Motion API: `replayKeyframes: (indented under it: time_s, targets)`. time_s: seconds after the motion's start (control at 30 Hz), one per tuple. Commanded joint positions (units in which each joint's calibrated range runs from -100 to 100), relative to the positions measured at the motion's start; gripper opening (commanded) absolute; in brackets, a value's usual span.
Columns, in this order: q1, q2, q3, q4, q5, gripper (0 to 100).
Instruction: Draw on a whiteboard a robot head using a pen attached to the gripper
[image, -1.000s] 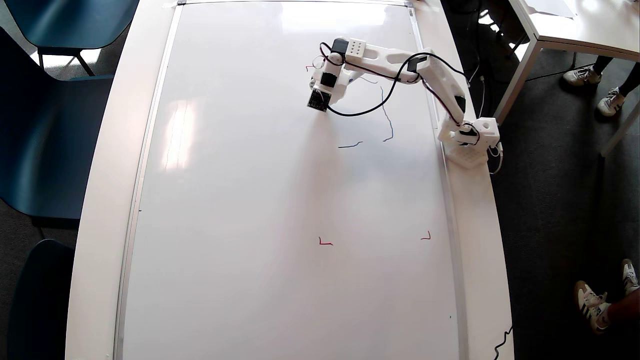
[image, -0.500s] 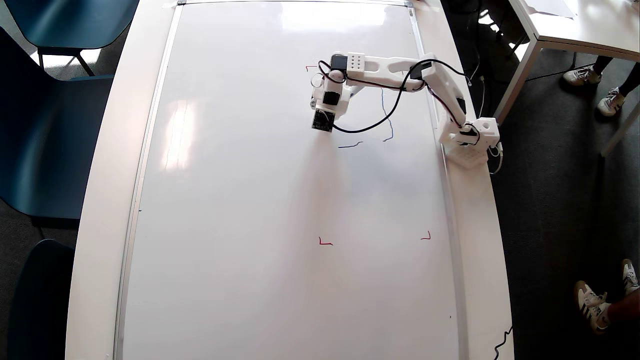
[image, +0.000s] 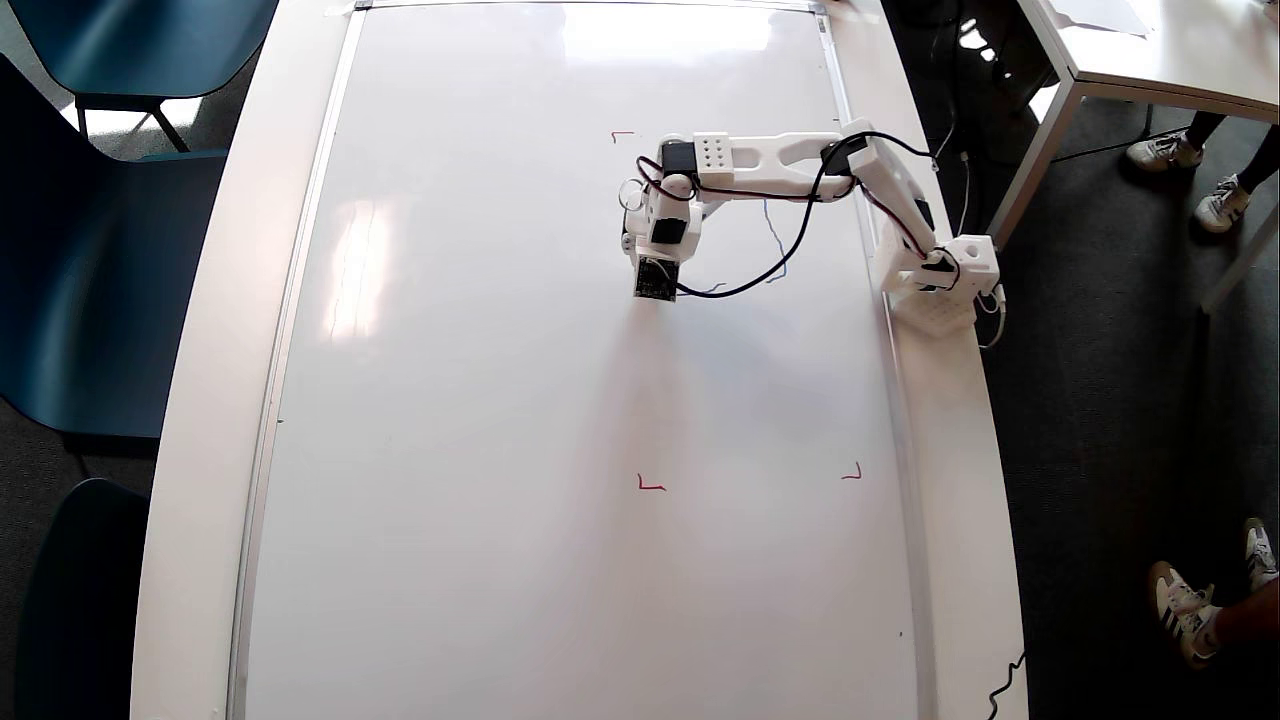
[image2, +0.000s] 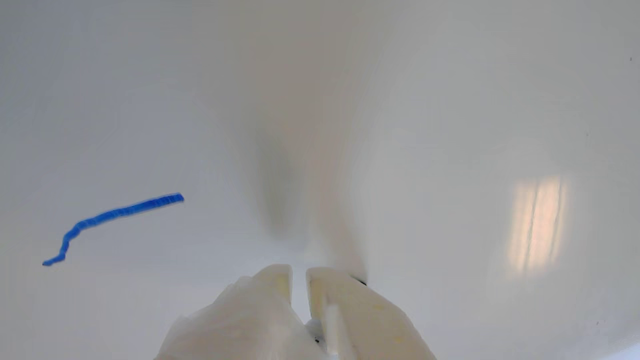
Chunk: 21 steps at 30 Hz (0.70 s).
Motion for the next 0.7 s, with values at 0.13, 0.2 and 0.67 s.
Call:
replayKeyframes:
  time_s: [0.13,0.2,0.67]
  targets:
    - [-3.0,-2.1,0.9,0.6,-0.8,1]
    - [-3.5,-3.0,1.9,0.6,-1.0,1]
    - [-5.2,-5.7,5.3,0.7,-1.8,1]
